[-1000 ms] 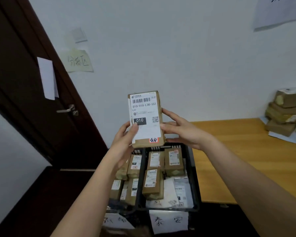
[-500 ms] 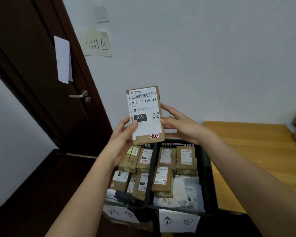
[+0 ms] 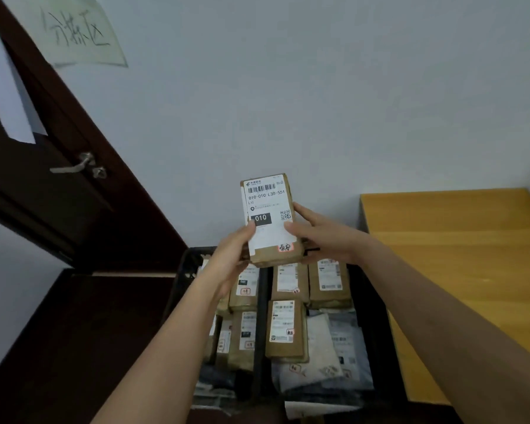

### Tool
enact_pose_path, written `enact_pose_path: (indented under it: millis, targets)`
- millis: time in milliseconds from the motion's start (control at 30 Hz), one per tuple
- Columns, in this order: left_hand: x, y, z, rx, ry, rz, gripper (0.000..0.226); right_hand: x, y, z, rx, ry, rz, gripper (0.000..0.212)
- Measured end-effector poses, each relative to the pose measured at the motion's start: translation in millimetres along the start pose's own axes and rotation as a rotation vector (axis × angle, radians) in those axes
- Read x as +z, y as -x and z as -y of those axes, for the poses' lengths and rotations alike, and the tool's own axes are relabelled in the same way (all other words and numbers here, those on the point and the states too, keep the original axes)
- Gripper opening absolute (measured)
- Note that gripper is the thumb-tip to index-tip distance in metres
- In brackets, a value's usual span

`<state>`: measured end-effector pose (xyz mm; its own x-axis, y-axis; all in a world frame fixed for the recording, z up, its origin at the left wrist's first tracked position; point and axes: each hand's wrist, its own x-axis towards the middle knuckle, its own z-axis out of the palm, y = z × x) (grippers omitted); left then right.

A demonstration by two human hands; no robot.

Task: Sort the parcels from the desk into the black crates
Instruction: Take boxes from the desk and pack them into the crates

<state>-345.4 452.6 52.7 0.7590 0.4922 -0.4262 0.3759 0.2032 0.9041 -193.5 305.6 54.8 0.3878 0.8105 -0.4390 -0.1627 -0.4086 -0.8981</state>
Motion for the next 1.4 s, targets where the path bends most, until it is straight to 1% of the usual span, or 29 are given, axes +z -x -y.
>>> enact_pose_path:
  millis: [33,100,167,200,300,333,400,467,567,600,667,767,800,833,867,933,1100,1200,1267,1333,1400]
  targets:
    - [3,-13,7,-0.034,-0.018,0.001,0.034,-4,-6,-9,0.02,-0.002,-0.008,0.082]
    - [9,-36,20,-0.087,-0.047,0.011,0.036,-11,-17,-29,0.059,-0.035,-0.051,0.08]
    - [17,-54,35,-0.135,-0.028,-0.003,0.049,-16,-23,-47,0.106,-0.071,-0.099,0.075]
    - [22,-62,45,-0.179,-0.028,-0.001,0.055,-19,-28,-59,0.14,-0.092,-0.125,0.075]
    - [37,-77,76,-0.287,-0.063,0.066,0.051,-21,-39,-103,0.247,-0.206,-0.203,0.077]
    - [40,-83,90,-0.33,-0.071,0.089,0.055,-21,-43,-121,0.297,-0.237,-0.226,0.078]
    - [43,-92,117,-0.429,-0.085,0.116,0.059,-20,-46,-157,0.389,-0.244,-0.255,0.081]
    - [45,-101,143,-0.494,-0.144,0.136,0.054,-17,-49,-192,0.488,-0.265,-0.274,0.078]
    - [47,-116,181,-0.553,-0.234,0.126,0.075,-7,-54,-246,0.647,-0.323,-0.276,0.072]
    - [48,-122,192,-0.561,-0.267,0.129,0.078,-3,-58,-264,0.69,-0.341,-0.285,0.069]
    - [50,-135,218,-0.573,-0.32,0.163,0.077,5,-67,-294,0.728,-0.361,-0.301,0.061]
    - [53,-151,255,-0.603,-0.366,0.2,0.075,13,-88,-334,0.717,-0.341,-0.365,0.047]
    - [54,-153,264,-0.613,-0.367,0.199,0.074,15,-95,-346,0.711,-0.308,-0.387,0.046]
    - [55,-155,274,-0.622,-0.372,0.205,0.072,18,-100,-358,0.699,-0.281,-0.404,0.05]
    - [57,-156,282,-0.628,-0.378,0.214,0.069,21,-103,-366,0.694,-0.247,-0.414,0.059]
    - [60,-155,293,-0.627,-0.381,0.23,0.063,26,-106,-375,0.676,-0.18,-0.437,0.074]
    - [60,-156,302,-0.622,-0.401,0.264,0.062,30,-109,-381,0.65,-0.081,-0.507,0.077]
    - [53,-155,296,-0.646,-0.425,0.289,0.069,33,-107,-368,0.653,-0.048,-0.484,0.075]
    - [50,-152,285,-0.642,-0.45,0.312,0.072,33,-108,-353,0.642,0.023,-0.447,0.08]
    - [46,-147,270,-0.604,-0.489,0.311,0.079,31,-108,-332,0.633,0.159,-0.408,0.09]
    - [41,-145,255,-0.513,-0.565,0.321,0.09,28,-106,-308,0.602,0.298,-0.38,0.095]
